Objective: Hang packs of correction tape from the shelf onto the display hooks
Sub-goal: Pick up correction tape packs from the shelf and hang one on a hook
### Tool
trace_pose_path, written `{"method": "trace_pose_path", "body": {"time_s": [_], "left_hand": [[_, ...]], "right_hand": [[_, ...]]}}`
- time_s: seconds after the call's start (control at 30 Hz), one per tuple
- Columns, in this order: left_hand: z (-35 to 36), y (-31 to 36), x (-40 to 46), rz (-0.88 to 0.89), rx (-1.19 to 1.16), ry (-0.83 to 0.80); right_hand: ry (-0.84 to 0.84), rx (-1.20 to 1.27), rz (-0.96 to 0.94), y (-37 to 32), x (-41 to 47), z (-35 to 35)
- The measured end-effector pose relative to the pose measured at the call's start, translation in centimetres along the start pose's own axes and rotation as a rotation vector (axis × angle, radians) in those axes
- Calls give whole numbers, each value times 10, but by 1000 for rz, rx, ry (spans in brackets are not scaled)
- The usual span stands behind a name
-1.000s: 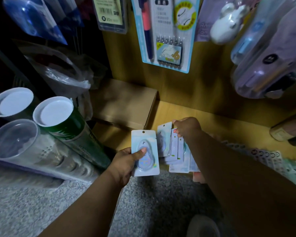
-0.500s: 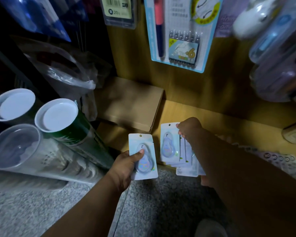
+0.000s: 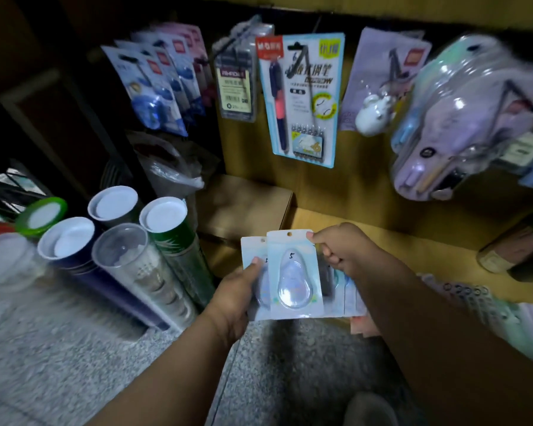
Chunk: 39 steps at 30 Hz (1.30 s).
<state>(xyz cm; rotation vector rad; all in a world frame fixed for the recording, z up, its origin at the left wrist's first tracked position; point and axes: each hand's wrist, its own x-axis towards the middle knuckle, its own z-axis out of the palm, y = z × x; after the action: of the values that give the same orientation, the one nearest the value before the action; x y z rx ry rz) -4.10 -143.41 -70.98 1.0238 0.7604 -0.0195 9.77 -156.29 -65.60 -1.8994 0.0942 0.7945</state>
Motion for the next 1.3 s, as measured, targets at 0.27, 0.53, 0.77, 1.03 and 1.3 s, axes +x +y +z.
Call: {"method": "trace_pose_path", "body": {"time_s": [0.27,0.53,0.77,1.03,1.3], "left_hand": [[12,47,-64,204,-39,-119],[19,101,-126,416,-151,-110],[11,131,-159,377,-170,-48],[-3,181,-188,545,-93,-5],[-24,248,-198,730,-80,95]], "right_hand": [[-15,163,-195,-32,-65,8],[-235,71,-375,-60,-131,22],[-234,119,-487,-81,-146,36],[-304,233,-575,-138,-185,43],[-198,247,-801,-228,-201,53]]}}
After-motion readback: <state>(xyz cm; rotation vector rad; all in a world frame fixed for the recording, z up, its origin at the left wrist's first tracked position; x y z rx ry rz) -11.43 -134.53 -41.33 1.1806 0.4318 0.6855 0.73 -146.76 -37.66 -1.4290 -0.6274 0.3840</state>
